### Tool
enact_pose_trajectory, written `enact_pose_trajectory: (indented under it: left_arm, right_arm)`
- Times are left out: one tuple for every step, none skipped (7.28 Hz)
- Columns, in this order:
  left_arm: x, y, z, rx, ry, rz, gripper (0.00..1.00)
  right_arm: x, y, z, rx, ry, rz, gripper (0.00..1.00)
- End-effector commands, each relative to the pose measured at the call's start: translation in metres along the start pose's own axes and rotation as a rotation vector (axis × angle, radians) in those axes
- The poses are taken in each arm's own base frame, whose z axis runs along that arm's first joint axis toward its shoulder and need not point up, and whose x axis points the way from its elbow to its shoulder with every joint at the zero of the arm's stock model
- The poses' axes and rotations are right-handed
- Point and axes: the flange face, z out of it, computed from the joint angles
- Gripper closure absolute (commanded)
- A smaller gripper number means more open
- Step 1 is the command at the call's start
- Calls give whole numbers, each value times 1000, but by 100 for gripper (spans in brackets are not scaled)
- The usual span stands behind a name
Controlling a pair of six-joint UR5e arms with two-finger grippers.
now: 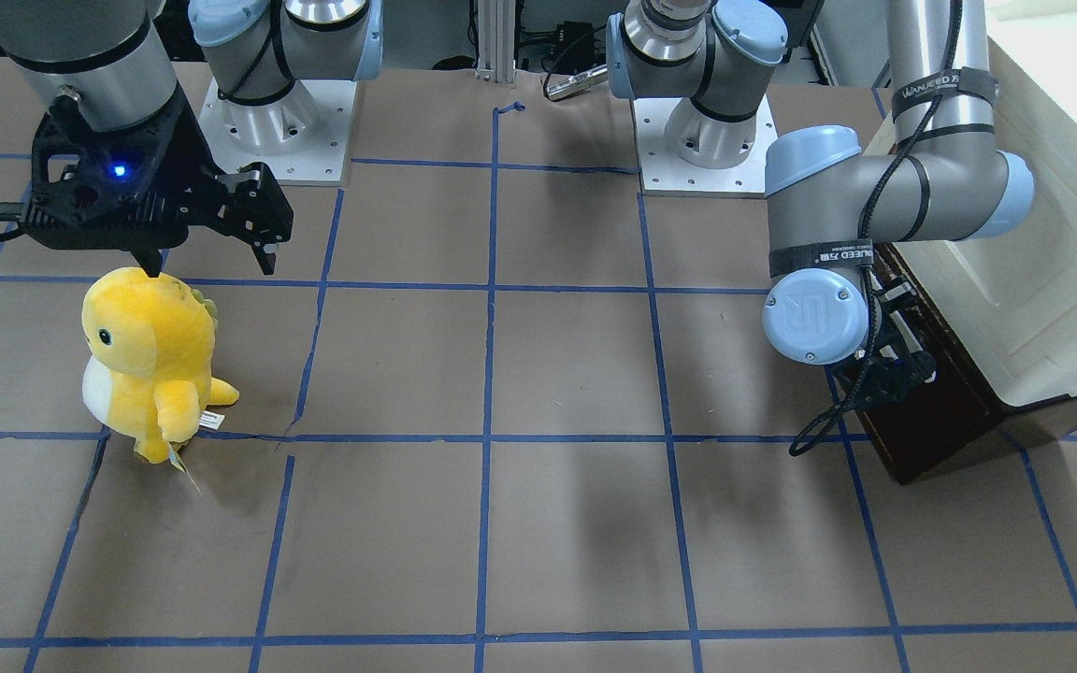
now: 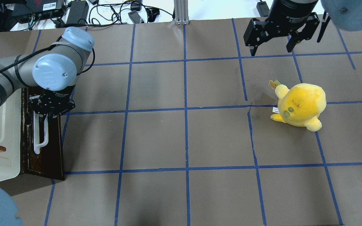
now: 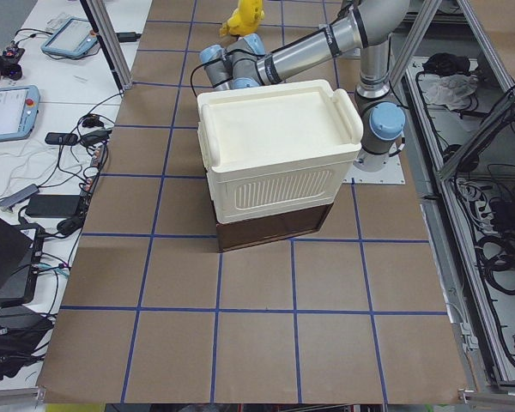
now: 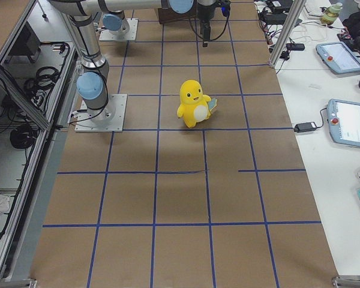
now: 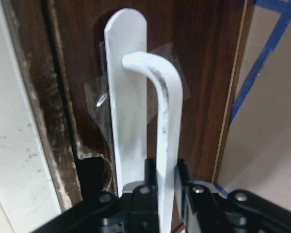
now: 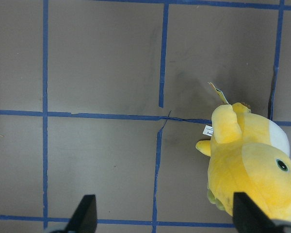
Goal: Pull drawer sideways
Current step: 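Pull the handle with the left gripper, sliding the drawer out of the cabinet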
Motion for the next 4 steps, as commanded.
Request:
enact_pose_trajectory:
  left_arm:
    - [0,-1,0,1,0,-5,100]
    - [1,-2,0,-1,1,-4,100]
    - [4,-2,1,-2,0,-1,100]
    - [4,-3,2,-4,-1,0,100]
  right_arm:
    - [0,0,0,0,0,0,0]
    - [0,0,0,0,1,0,0]
    - [0,0,0,0,0,0,0]
    - [0,0,0,0,0,0,0]
